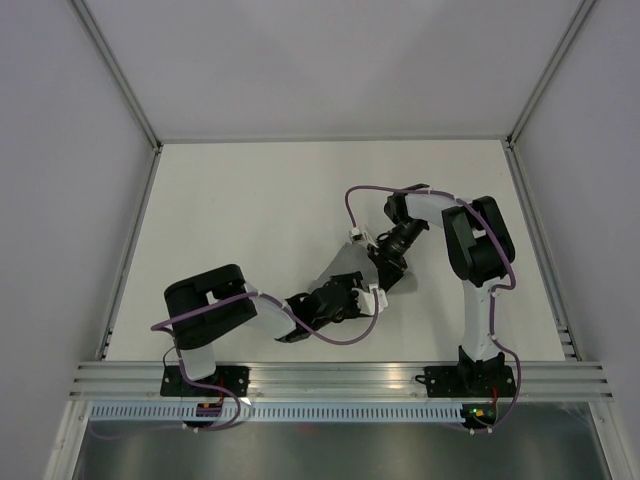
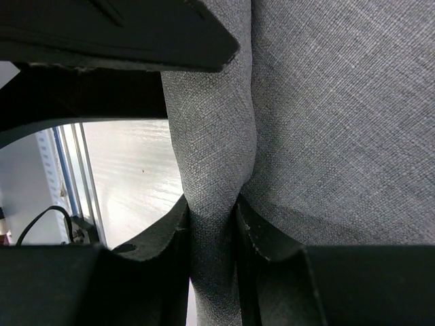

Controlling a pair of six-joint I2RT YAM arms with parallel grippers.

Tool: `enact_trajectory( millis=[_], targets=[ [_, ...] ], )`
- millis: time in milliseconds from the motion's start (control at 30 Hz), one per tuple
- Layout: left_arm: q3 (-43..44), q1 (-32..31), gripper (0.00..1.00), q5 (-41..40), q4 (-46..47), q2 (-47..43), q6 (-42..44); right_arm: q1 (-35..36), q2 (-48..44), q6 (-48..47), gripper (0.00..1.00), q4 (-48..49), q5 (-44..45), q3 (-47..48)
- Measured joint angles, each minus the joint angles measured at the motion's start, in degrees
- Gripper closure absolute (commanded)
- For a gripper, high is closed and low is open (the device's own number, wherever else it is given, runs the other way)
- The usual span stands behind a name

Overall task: Fold the napkin, place the utensils inside, and roll it up
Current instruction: Roll the napkin at the center of the board.

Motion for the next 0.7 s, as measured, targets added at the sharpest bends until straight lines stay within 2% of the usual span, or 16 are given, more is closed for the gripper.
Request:
enact_trajectory(
  millis=[233,333,400,433,500,533,633,700],
  targets=[
    [0.96,0.55,0.52,2.69,-2.75,0.20,-0.09,-0.11,1.70,-0.13,0.88,-2.89,0.07,1.22],
    [1.33,0.57,0.57,3.39,-3.58,0.37,-0.42,-0.17,2.51,-0.07,0.82,-3.98,0.07,1.97],
    [1.57,0.70,0.58,3.89,-4.04,0.39,-1.11,-0.22,2.71,0.04,0.72,-4.42,0.09,2.03],
    [1.75,0.87,0.60,4.24,-4.31,0.39,-1.60,-0.24,2.73,0.13,0.62,-4.46,0.13,2.01],
    [1.86,1.36,0.61,5.03,-4.48,0.39,-3.32,-0.35,2.67,0.70,0.53,-4.48,0.09,1.97],
    [1.86,1.68,0.62,5.99,-4.59,0.39,-4.57,-0.39,2.47,1.18,0.44,-4.59,0.00,1.84],
    [1.86,2.60,0.68,8.33,-4.76,0.39,-7.89,-0.44,0.35,2.80,0.36,-4.02,-0.48,0.17],
    [1.86,3.37,0.71,10.38,-4.72,0.37,-10.05,-0.44,-1.51,3.87,0.35,-2.54,0.04,-1.09]
  ],
)
